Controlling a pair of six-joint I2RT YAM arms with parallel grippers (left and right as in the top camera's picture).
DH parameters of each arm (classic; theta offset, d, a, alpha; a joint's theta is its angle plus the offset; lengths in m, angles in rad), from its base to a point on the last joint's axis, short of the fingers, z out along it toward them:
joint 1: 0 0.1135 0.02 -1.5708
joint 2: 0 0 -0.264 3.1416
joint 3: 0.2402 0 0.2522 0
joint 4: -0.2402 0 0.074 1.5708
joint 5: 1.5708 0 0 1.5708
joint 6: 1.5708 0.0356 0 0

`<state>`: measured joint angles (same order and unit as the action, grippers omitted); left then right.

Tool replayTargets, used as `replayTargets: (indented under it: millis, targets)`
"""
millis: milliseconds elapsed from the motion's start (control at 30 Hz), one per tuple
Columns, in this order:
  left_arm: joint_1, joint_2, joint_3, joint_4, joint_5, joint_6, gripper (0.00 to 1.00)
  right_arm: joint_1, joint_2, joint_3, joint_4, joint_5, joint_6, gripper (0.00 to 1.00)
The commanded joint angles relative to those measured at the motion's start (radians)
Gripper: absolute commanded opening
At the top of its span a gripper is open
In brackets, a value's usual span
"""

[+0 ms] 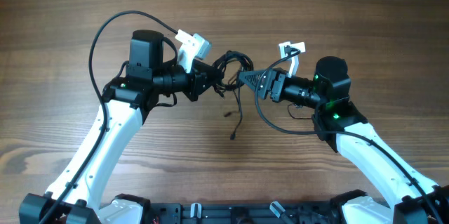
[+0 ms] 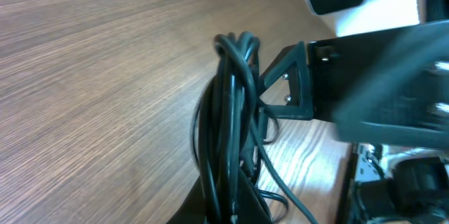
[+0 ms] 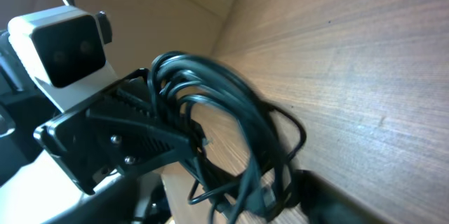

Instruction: Untangle cables

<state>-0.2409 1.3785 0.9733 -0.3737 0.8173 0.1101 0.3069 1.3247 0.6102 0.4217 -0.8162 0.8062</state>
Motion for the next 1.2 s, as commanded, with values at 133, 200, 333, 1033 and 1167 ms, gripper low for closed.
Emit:
replayTargets:
  millis: [133, 200, 333, 1033, 1167]
  targets:
    - [0.026, 0.009, 0.012, 0.005, -0.148, -0.118, 0.04, -0.003, 0.007, 0.000, -0.069, 0.066, -0.020, 1.00]
    - [0.032, 0.009, 0.012, 0.004, -0.161, -0.140, 0.04, -0.003, 0.007, 0.000, -0.090, 0.066, -0.022, 0.99]
    - [0.035, 0.009, 0.012, 0.004, -0.161, -0.145, 0.04, -0.003, 0.007, 0.000, -0.119, 0.066, -0.102, 0.86]
    - [0.035, 0.009, 0.012, 0.026, 0.027, -0.141, 0.04, 0.076, 0.151, -0.002, -0.066, 0.196, -0.624, 0.41]
    - [0.035, 0.009, 0.012, 0.039, 0.024, -0.141, 0.04, 0.076, 0.151, -0.002, -0.064, 0.116, -0.593, 0.06]
